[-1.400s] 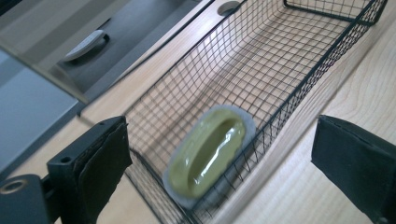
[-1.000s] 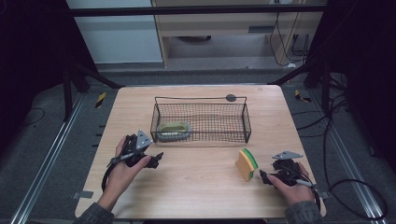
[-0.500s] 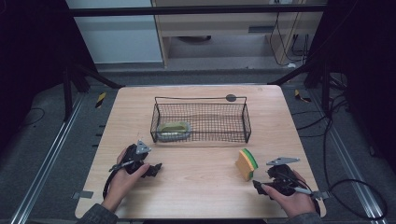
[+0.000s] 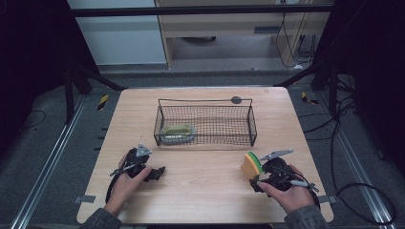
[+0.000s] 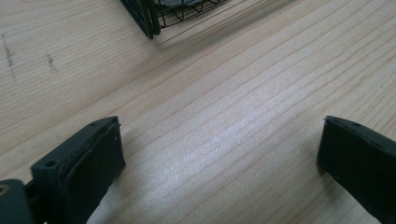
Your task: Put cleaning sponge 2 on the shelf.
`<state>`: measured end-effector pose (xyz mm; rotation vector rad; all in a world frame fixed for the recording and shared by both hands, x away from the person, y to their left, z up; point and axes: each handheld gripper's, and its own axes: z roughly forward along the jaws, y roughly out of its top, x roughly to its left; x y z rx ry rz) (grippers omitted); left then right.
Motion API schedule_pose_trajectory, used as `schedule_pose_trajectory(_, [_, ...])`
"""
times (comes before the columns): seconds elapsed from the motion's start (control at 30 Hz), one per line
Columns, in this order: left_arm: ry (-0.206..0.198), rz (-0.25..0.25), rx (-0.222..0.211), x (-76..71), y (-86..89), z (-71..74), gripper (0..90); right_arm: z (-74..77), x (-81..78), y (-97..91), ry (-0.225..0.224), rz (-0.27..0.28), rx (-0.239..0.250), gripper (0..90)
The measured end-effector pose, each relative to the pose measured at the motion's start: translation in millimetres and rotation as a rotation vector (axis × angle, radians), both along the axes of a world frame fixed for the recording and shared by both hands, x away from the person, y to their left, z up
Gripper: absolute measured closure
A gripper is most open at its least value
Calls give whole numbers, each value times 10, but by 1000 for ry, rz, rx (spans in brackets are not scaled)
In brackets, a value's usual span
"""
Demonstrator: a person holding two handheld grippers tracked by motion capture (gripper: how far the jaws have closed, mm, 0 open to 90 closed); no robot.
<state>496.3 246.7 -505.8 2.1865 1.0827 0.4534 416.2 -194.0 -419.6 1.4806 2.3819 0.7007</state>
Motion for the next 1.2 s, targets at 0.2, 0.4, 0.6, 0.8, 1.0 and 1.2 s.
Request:
schedule_pose_trajectory(0.2, [-28,-4,-22,10,16,-29,0,99,161,71,19,7,-8,177])
schedule_pose_trajectory(0.4, [-28,-5,-22,13,17,-28,0,150,260,117,21,8,-18,179])
schedule_pose_trajectory(0.6, [-28,-6,-22,14,17,-28,0,145,363,170,45,14,-39,189])
schedule_pose_trajectory(0.8, [-28,-6,-21,14,17,-28,0,122,443,199,65,25,-59,210])
schedule_pose_trajectory(1.0, [-28,-6,-21,15,16,-28,0,117,490,219,88,26,-71,245])
schedule_pose_trajectory(1.2, [-28,-4,-21,17,15,-29,0,84,526,219,104,31,-74,263])
